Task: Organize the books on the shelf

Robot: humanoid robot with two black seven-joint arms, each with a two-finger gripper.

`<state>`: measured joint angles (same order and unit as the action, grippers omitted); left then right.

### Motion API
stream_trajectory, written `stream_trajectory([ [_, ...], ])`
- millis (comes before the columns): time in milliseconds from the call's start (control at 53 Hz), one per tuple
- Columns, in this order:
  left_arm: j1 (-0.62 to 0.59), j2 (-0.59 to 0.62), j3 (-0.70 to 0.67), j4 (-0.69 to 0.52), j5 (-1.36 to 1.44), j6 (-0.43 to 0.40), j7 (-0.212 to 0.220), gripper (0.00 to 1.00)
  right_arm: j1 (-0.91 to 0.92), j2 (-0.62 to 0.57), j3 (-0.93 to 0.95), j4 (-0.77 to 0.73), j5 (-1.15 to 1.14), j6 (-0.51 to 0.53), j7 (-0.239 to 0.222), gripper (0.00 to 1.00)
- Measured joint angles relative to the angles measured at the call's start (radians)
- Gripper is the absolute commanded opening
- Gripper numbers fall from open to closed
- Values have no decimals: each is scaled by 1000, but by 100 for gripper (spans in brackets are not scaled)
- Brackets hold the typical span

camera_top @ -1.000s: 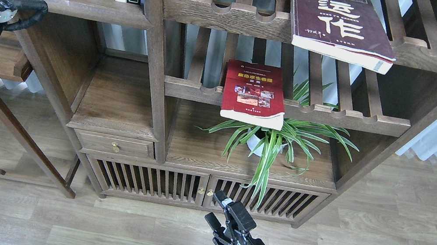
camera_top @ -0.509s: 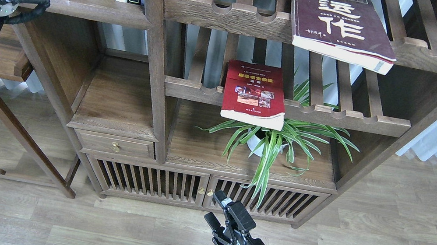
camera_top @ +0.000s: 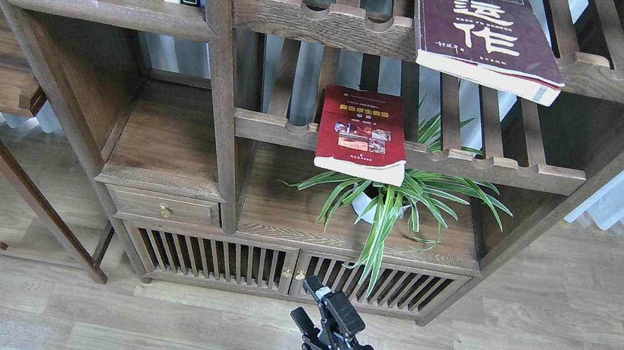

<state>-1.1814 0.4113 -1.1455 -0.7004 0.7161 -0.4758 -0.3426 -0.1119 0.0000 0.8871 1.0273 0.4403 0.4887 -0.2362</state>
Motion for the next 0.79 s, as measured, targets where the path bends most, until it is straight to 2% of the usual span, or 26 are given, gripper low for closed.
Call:
stream_trajectory([
  [38,15,10,0,-23,-9,-1,0,90,-1,0,1,0,0,0,0,98],
  [75,31,18,0,-44,-18,-1,-1,99,-2,0,2,0,0,0,0,98],
  [94,61,29,-1,-82,-37,-1,-1,99,-5,0,4,0,0,0,5,98],
  [321,181,66,-96,-209,-62,-1,-1,100,-18,0,7,4,0,0,13,98],
  [641,323,68,-189,-293,-223,-13,6,100,-22,0,10,10,0,0,15,98],
  [792,436,70,-221,-350,-278,-13,19,100,-56,0,6,87,-2,0,15,98],
])
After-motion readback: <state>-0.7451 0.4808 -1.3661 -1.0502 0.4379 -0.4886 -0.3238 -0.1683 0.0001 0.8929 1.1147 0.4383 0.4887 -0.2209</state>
